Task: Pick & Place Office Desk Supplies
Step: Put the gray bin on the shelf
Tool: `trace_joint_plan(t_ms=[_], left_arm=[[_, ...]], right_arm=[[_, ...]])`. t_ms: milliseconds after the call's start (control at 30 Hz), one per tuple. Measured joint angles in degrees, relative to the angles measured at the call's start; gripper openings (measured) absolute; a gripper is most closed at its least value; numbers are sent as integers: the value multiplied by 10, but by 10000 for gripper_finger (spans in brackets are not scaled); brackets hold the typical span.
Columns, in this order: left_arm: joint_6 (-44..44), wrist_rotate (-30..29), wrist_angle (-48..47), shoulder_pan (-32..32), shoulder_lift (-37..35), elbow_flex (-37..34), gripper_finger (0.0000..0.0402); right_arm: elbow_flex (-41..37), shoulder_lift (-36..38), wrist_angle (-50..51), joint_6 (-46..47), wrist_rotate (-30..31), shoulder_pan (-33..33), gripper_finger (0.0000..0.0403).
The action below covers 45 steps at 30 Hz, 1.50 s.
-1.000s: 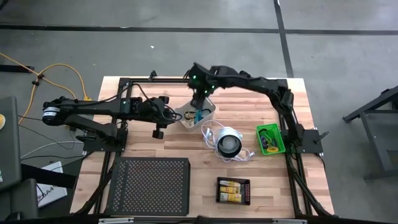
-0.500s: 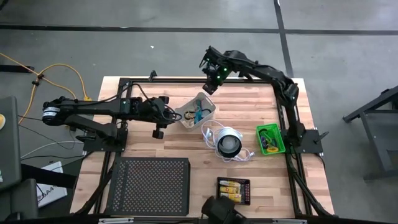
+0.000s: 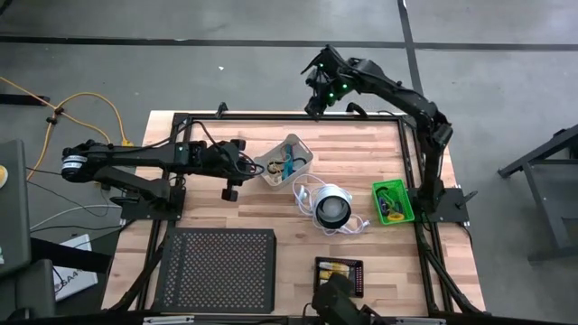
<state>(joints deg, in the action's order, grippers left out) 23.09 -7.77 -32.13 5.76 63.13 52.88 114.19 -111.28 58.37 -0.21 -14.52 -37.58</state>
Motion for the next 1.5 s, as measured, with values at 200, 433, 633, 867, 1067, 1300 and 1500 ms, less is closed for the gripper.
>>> trace_joint_plan(t_ms=[200,433,633,867,1067,1300,1500], left_arm=[[-4,0,2,0,0,0,88],[-2,0,12,0,0,0,88],[-5,0,11,0,0,0,88],[-5,0,13,0,0,0,88],[-5,0,13,0,0,0,88],[-5,0,13,0,0,0,88],[-7,0,13,0,0,0,88]], right_arm=[[0,-3,-26,22,53,-3,112],[0,3,-115,7,-11,2,112],[-16,89,-206,51,-182,-45,112],[-282,282,-487,107,-66,-11,112],[-515,413,-690,129,-12,12,112],[-679,478,-845,141,121,-15,112],[-703,478,-842,152,146,-31,112]])
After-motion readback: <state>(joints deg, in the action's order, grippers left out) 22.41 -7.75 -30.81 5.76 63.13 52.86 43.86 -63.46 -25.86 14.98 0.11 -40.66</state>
